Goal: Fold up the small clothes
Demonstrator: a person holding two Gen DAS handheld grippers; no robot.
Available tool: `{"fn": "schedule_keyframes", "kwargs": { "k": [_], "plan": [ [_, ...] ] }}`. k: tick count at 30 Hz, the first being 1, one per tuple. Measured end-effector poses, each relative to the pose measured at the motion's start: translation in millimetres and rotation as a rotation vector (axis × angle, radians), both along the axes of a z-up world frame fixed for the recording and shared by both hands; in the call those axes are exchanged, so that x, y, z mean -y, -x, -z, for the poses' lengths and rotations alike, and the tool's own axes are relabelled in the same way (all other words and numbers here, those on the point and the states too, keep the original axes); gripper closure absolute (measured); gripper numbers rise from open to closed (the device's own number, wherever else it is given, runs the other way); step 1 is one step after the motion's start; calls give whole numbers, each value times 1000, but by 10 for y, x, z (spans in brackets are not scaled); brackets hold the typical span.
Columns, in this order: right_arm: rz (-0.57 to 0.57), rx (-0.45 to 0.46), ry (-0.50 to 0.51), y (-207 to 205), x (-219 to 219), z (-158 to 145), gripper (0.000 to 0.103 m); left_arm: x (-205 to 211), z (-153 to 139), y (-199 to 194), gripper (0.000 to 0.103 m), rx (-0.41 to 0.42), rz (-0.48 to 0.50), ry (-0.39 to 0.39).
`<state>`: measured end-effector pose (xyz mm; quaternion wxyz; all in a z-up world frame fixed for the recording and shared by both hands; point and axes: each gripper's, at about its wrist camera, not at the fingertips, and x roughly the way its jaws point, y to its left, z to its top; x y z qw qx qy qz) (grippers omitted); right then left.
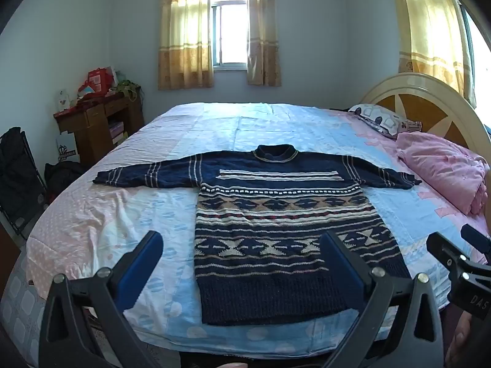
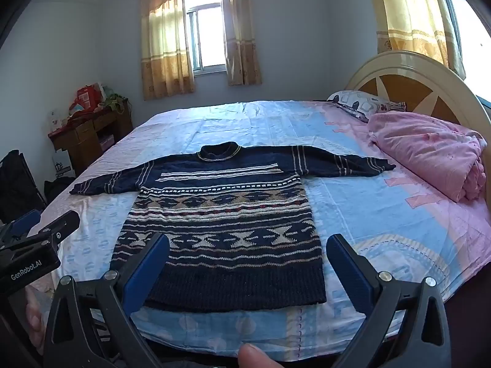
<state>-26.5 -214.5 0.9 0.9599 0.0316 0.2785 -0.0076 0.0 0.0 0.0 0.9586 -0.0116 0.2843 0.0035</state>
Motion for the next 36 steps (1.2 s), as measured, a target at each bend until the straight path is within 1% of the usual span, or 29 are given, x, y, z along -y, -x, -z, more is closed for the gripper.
{"fn": "schedule_keyframes", "kwargs": {
  "k": [30, 36],
  "plan": [
    [-8, -17, -3, -24, -34, 56, 1, 8, 13, 10, 0, 0, 0, -1],
    [-12, -21, -2, -6, -61, 106, 1, 6, 13, 8, 0, -1, 1, -2]
  ]
}}
